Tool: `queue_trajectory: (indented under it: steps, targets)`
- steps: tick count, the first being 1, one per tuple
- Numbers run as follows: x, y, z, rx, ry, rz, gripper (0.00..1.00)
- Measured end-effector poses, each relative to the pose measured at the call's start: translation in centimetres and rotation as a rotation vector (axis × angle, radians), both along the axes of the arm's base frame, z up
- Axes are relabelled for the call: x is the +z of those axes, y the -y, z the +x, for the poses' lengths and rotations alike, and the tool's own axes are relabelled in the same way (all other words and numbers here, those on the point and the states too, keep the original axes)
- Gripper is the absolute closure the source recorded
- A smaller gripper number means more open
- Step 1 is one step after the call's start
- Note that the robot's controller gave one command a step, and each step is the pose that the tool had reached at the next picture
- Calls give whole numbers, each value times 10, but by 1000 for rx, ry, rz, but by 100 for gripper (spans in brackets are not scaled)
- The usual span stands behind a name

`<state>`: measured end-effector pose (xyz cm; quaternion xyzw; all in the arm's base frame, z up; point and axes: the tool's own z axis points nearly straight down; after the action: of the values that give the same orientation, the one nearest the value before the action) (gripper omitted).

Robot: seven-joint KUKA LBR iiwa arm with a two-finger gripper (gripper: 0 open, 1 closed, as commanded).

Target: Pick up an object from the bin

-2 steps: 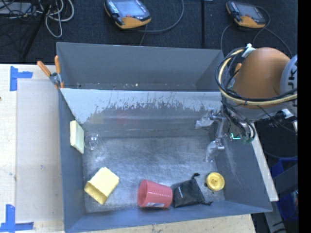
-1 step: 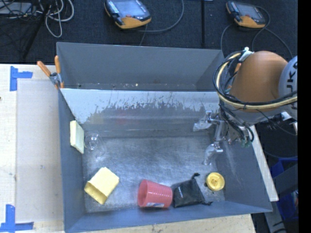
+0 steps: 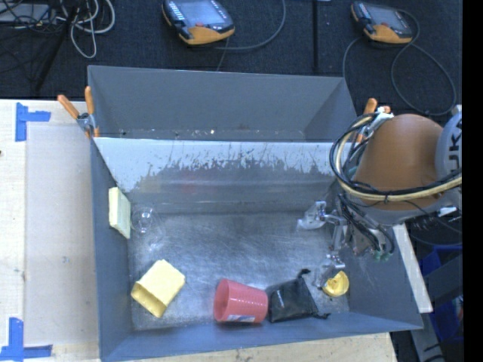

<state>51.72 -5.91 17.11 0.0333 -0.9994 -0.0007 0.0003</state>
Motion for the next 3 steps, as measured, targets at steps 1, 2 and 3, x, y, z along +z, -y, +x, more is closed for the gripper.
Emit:
queue_trajectory:
  steps: [1,2,3]
  targets:
    - [-47,31,-16,-52,3,0,0]
    - [-80,23,-32,44,-1,-3,0]
    - [-96,-19,-33,313,4,-5,100]
